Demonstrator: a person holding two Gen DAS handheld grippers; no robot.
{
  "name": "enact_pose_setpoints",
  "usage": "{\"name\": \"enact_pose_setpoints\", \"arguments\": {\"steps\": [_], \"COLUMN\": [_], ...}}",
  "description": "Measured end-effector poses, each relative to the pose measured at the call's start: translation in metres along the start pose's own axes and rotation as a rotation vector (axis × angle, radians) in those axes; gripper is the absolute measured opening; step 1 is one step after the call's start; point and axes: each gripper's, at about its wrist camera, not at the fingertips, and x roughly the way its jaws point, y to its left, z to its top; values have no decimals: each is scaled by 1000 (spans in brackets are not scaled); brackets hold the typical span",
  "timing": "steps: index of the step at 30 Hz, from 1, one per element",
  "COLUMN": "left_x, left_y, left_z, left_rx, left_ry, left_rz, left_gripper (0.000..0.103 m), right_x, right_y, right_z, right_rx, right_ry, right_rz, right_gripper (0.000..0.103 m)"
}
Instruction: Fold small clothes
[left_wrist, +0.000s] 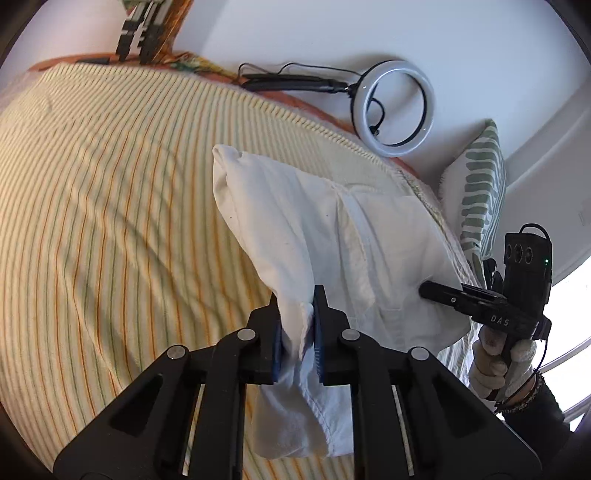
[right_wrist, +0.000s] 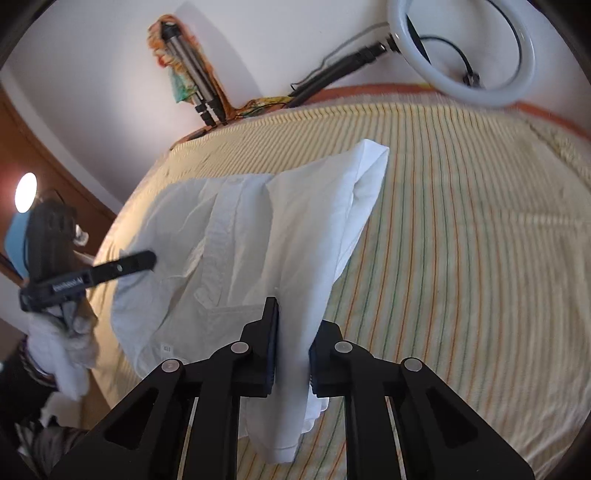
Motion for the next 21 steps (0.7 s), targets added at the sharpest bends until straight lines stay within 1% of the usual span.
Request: {"name": "enact_pose_setpoints", "arguments": {"steps": [2,4,7,10,14,18,21], "left_x": [-3,-3,2,13,37,67,90], "left_y": [-8,-17,-32,-52,-90,-120,-141], "left_z": [2,5,10,20,36,50,58], "left_rx": [19,40,62,80,131,171,191], "left_ry": [-5,-2,4,6,6,9,9], "left_rz": [-5,-13,-31,-57,-87,-103,-129], "left_gripper": [11,11,11,11,11,10,11], "right_x": [-6,-16,-33,-51,-74,-94,-104], "right_y": [6,7,-2,-13,-36,-63,-84], "right_z": [1,3,5,9,14,20,27], "right_rx": [-43,-60,-71,-86,-77,-68,-69], "right_ry": [-11,-31,-57,-81,-110,-135,-148], "right_rz": [-32,-45,-70,-116,-182,-247,-298], "right_gripper": [11,11,10,10,10,10,10]}}
